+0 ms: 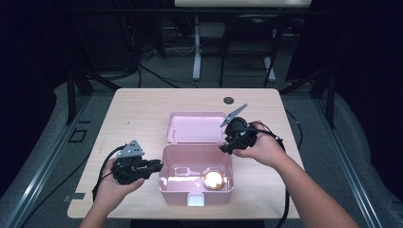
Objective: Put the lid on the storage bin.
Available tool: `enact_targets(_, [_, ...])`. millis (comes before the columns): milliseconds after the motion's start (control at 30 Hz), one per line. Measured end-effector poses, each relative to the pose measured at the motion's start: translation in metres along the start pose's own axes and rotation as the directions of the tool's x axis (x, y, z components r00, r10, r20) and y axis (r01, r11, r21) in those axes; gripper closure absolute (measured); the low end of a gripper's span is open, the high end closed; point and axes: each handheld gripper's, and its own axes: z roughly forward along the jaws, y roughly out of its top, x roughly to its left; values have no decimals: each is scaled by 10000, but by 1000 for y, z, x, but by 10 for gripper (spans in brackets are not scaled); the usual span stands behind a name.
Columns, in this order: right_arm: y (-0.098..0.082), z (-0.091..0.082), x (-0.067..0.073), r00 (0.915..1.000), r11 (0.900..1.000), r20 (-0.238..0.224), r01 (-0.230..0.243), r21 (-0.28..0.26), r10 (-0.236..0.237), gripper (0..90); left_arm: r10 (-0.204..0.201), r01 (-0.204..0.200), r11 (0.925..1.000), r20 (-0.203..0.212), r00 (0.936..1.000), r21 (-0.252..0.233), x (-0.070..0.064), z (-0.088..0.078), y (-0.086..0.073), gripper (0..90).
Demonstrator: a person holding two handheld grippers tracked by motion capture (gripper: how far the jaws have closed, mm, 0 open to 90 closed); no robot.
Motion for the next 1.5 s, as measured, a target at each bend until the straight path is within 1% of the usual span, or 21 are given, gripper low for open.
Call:
enact_targets(100, [1,2,-3,9999,9999,31,-164,20,164,573,-5,5,10000,-54,10000,-17,1,0,-1,787])
enact_targets(167, [1,3,-5,9997,9998,96,-206,37,206,574,-115,115,9999,-2,9999,-46,0,0,-1,787])
enact_targets(233, [2,4,-6,9996,9997,121,-260,15,260,575,-208,210,9997,142,9997,-131,1,0,-1,784])
enact_targets(333, [2,4,-8,9990,9993,214,-385,-38,386,577,-246,248,9997,201,9995,-85,0,0,-1,786])
enact_targets(400, [2,4,-10,9987,9991,303,-401,-143,406,582,-226,226,9997,200,9995,-12,0,1,-1,792])
enact_targets(500, [2,4,-13,9971,9976,486,-565,-399,585,590,-249,249,9997,197,9995,-8,0,2,-1,793])
enact_targets(667, [2,4,-18,9927,9934,723,-920,-684,969,614,-286,286,9996,133,9995,10,0,3,-2,801])
enact_targets(833, [2,7,-22,9890,9903,772,-1213,-683,1265,613,-270,270,9996,125,9996,26,1,3,-2,813])
enact_targets(933, [2,9,-24,9864,9866,779,-1379,-868,1447,614,-247,246,9997,140,9996,52,2,3,-2,815])
enact_targets(1000, [3,10,-25,9848,9849,781,-1477,-907,1549,614,-284,283,9996,137,9995,39,1,3,-2,817])
enact_targets(1067, [3,10,-26,9826,9831,838,-1581,-921,1659,615,-232,231,9997,117,9997,49,1,3,-2,821])
enact_targets(1133, [4,11,-28,9822,9822,838,-1599,-986,1684,615,-266,265,9996,116,9996,55,1,3,-2,823])
enact_targets(1167, [4,11,-28,9798,9796,838,-1728,-1028,1816,616,-221,220,9997,105,9997,62,1,3,-2,823])
enact_targets(1200, [4,11,-29,9793,9792,878,-1726,-1068,1822,618,-234,233,9997,109,9997,61,1,3,-2,824])
enact_targets(1267, [5,12,-30,9759,9751,868,-1900,-1146,2004,620,-216,216,9997,98,9997,72,0,3,-2,825])
enact_targets(1500, [6,14,-35,9704,9708,1022,-2061,-1230,2189,625,-186,185,9998,69,9998,95,0,3,-2,825])
